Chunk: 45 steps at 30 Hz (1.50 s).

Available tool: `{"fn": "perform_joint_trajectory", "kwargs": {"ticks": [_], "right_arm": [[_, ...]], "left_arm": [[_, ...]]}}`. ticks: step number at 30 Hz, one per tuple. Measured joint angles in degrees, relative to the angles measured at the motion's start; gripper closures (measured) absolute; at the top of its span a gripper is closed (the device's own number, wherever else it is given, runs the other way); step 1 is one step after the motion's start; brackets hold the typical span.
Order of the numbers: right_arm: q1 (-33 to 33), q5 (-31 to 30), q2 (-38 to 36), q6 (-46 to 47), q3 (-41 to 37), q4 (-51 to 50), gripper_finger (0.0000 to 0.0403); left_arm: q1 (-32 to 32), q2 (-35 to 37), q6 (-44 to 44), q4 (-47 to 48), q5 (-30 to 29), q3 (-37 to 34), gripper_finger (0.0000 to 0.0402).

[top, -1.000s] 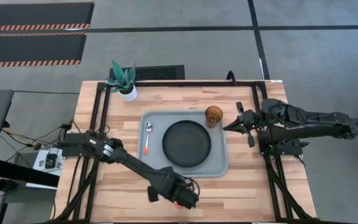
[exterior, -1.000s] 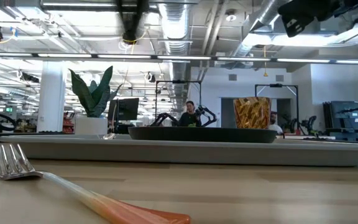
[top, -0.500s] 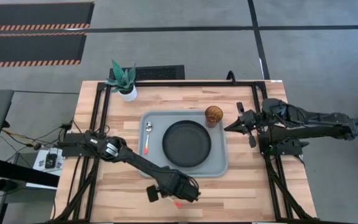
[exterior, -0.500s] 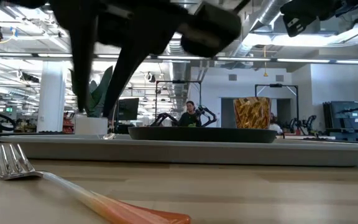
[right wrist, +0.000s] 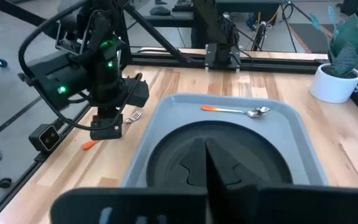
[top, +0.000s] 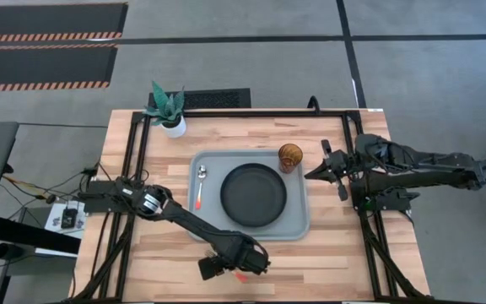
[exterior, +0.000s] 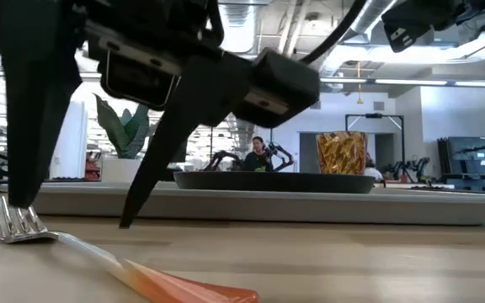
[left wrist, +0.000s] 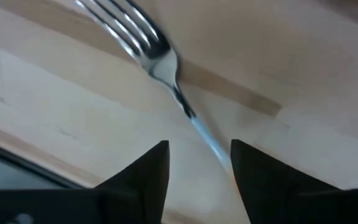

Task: Pick and place plate/cup/fork/spoon on tray
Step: Put the orange fork on the gray tray to the right of the orange spoon

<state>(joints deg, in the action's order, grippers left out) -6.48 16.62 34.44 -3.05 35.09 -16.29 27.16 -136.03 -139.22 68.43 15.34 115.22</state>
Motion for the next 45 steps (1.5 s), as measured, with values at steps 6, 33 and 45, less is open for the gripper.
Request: {"fn": "perform_joint_trajectory", "kwargs": {"ticks": [6,33,45], "right_arm": [[0.0,0.0,0.0,0.02,0.0,-0.02,0.0398],[0.0,0.0,0.04,0.02,0.0,-0.01,0.0398],[0.0,0.0,0.04,0.02,0.0,0.0,0.0397]], "left_arm": [[-0.17,0.02,0.04,-0.61,-0.9,-2.92,0.0255],[2.42,-0.28,4.15,-0.25,-7.33,-1.54,0.0392],[6.15,-0.28,6.18,-0.82,-16.45,5.3,0.0394]]}}
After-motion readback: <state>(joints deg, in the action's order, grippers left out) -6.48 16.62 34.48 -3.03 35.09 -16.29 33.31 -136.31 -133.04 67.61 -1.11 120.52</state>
